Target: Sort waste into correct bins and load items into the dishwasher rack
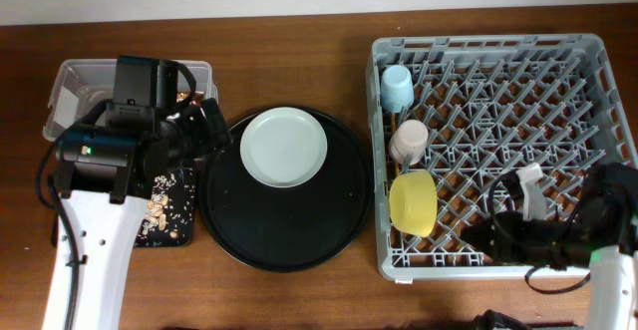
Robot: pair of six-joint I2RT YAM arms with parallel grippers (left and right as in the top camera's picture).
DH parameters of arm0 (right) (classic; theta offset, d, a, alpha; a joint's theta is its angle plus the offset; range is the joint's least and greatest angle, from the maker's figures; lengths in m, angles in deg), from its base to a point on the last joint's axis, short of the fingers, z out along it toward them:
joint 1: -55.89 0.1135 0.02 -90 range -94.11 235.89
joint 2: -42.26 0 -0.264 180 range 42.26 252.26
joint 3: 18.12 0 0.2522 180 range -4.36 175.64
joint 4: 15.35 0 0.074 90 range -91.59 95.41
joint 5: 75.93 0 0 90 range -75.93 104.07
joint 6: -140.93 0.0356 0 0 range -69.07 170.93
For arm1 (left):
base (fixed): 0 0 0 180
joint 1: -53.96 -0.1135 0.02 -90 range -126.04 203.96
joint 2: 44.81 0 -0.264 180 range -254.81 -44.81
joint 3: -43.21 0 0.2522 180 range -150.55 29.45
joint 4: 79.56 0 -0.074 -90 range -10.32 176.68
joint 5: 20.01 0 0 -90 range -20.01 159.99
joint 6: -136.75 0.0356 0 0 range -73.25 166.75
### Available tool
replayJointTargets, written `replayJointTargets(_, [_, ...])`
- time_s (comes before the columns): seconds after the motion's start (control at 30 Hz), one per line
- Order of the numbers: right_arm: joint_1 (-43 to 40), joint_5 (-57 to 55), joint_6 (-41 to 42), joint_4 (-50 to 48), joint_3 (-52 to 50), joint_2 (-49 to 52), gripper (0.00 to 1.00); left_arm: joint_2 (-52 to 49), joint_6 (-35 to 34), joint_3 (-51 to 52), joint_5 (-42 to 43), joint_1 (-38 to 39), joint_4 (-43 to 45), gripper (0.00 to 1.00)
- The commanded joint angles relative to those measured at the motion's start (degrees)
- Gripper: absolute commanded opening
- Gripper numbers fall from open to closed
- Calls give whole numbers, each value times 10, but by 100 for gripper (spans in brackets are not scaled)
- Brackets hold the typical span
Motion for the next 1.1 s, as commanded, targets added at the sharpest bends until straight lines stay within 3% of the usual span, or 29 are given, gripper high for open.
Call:
replayJointTargets(0.0, [-3, -51, -11, 6, -4, -28, 4, 5, 3, -7, -2, -2, 0, 99])
replayJointTargets(0.13, [25, -92, 37, -8, -4, -44, 4, 5, 3, -7, -2, -2, 0, 99])
replayJointTargets(0.23, [156, -167, 127, -47, -4, -44, 4, 5, 3, -7, -2, -2, 0, 99])
replayJointTargets(0.3, [289, -210, 228, -97, -4, -42, 4, 5, 3, -7, -2, -2, 0, 99])
replayJointTargets(0.37, [358, -256, 299, -123, -4, -23, 5, 5, 3, -7, -2, -2, 0, 99])
replayJointTargets(0.47, [423, -284, 337, -156, -4, 34, 5, 5, 3, -7, -2, -2, 0, 99])
replayJointTargets(0.6, [436, -285, 337, -200, -4, 88, 9, 5, 3, -7, -2, -2, 0, 99])
replayJointTargets(0.77, [436, -383, 339, -225, -4, 94, 9, 5, 3, -7, -2, -2, 0, 99])
replayJointTargets(1.07, [436, -390, 331, -263, 31, 56, 24, 5, 3, -7, -2, -2, 0, 99])
